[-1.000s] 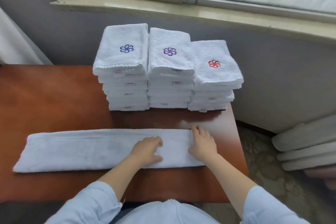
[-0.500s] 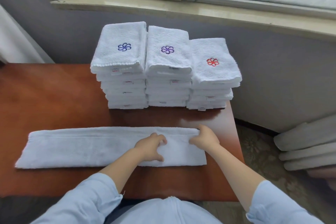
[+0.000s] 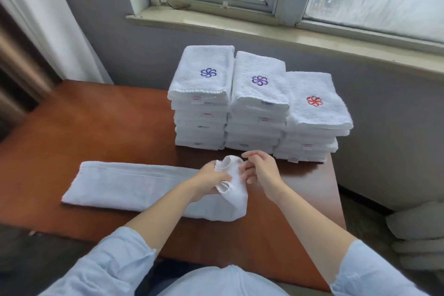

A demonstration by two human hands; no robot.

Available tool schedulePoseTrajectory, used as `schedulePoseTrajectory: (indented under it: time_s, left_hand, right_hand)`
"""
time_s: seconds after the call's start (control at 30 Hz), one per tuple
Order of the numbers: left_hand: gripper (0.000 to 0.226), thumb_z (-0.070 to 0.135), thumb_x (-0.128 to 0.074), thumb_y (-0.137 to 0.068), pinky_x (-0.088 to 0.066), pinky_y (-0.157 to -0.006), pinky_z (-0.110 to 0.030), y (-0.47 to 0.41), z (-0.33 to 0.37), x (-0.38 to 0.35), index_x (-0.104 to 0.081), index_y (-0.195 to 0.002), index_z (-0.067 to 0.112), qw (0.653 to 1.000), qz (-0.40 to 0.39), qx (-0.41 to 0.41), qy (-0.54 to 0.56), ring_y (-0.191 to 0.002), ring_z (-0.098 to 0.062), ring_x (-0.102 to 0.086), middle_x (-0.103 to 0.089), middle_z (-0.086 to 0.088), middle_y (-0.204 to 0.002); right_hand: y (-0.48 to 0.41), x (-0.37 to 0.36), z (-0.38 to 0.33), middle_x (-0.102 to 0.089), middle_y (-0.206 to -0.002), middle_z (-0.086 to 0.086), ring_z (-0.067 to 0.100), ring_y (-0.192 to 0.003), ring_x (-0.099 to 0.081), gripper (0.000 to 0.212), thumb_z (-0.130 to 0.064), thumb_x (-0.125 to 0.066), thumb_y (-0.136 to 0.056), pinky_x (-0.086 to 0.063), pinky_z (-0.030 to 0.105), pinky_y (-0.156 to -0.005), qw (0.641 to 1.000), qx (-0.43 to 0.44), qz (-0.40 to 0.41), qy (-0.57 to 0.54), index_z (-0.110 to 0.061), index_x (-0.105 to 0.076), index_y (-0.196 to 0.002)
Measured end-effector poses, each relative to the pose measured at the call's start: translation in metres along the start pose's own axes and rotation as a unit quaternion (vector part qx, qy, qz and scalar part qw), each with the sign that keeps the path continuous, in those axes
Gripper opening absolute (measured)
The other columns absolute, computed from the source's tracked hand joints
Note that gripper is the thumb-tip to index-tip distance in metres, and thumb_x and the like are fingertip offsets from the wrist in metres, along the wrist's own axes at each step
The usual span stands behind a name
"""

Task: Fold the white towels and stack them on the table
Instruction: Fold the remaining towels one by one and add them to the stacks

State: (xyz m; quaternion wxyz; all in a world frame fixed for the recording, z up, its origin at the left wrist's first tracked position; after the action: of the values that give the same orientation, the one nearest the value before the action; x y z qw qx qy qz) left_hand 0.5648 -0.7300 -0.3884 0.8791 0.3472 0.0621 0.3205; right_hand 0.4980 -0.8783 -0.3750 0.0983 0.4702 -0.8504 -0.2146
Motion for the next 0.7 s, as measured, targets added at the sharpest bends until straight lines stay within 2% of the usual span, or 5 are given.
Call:
schedulePoseTrajectory:
  time_s: [0.1,0.2,0.43,0.57,0.7]
  left_hand:
    - [0.054,0.017,-0.063,-0.083,-0.041,-0.067,-0.028,0.013,-0.007,0.047,-0.048,-0.133,0.006,1.000,0.024,0.017,0.010,-0.075,-0.016,-0.048,-0.048,-0.005,-0.090]
    - [0.044,0.019,-0.064,-0.081,-0.043,-0.076,-0.037,0.023,-0.019,0.093,-0.055,-0.121,0.001,0.998,0.048,0.027,0.030,-0.085,-0.024,-0.054,-0.053,-0.011,-0.095]
    - [0.023,0.015,-0.057,-0.094,-0.055,-0.083,-0.035,0.012,-0.070,0.159,-0.059,-0.117,0.014,0.993,0.102,0.056,0.001,-0.100,-0.023,-0.068,-0.068,-0.007,-0.111]
    - [0.019,0.014,-0.054,-0.098,-0.050,-0.071,-0.027,-0.003,-0.085,0.171,-0.057,-0.116,0.019,0.992,0.109,0.031,-0.059,-0.092,-0.011,-0.061,-0.063,0.001,-0.111]
    - [0.042,0.018,-0.052,-0.099,-0.048,-0.089,-0.032,-0.012,-0.090,0.180,-0.040,-0.140,0.021,0.974,0.153,-0.016,-0.168,-0.114,-0.018,-0.054,-0.050,0.003,-0.131]
  right_hand:
    - [-0.002,-0.019,-0.008,-0.065,-0.068,0.004,0.019,-0.052,-0.056,0.027,-0.002,-0.038,-0.092,-0.041,0.025,-0.043,0.994,0.073,0.061,0.049,-0.012,-0.064,-0.093]
    - [0.004,-0.053,-0.002,-0.067,-0.091,-0.012,0.010,-0.083,-0.063,0.028,-0.009,-0.044,-0.092,-0.050,0.029,-0.071,0.972,0.126,0.034,0.197,-0.030,-0.063,-0.094]
    - [0.010,-0.127,0.040,-0.038,-0.152,-0.009,0.014,-0.138,-0.037,0.047,-0.026,-0.048,-0.097,-0.041,0.032,-0.101,0.862,0.166,-0.073,0.473,-0.028,-0.045,-0.144]
    - [0.010,-0.151,0.060,-0.020,-0.162,0.000,0.019,-0.151,-0.010,0.056,-0.035,-0.044,-0.099,-0.006,0.042,-0.120,0.806,0.160,-0.077,0.565,-0.023,-0.030,-0.152]
    - [0.005,-0.162,0.080,0.002,-0.166,0.002,0.021,-0.152,0.012,0.063,-0.043,-0.037,-0.100,0.012,0.048,-0.119,0.769,0.130,-0.063,0.623,-0.026,-0.014,-0.157]
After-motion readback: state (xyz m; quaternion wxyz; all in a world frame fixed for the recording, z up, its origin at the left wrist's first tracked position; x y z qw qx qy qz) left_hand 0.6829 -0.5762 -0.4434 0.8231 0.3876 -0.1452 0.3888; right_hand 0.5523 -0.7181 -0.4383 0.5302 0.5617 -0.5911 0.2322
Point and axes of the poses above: each hand's wrist, its own y-axis away from the middle knuckle, its own x-axis out of the back of the hand, z = x × y, the point moved 8 cm from there along -y, towards the middle knuckle
